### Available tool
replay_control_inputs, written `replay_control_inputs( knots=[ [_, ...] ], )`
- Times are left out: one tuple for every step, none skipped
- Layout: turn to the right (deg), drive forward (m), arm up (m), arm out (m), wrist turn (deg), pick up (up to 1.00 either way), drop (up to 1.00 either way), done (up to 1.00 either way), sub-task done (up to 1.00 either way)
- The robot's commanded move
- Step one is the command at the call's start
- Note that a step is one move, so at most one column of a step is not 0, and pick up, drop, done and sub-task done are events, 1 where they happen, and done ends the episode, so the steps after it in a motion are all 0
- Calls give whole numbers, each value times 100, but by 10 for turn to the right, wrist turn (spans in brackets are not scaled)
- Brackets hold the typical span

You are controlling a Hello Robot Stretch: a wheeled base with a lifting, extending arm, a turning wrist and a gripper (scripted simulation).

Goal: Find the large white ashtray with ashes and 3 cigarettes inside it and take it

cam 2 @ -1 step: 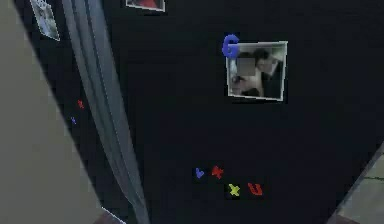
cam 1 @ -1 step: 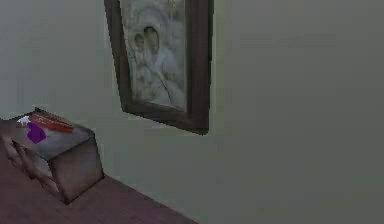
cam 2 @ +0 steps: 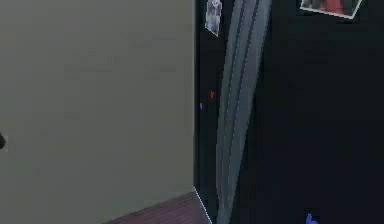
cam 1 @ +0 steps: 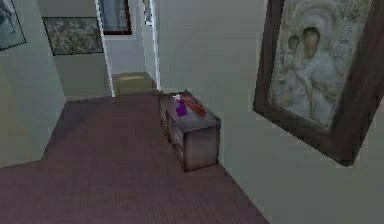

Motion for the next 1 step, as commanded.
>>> replay_control_inputs(
  knots=[
    [-30,0,0,0,0,0,0,0,0]
  ],
)
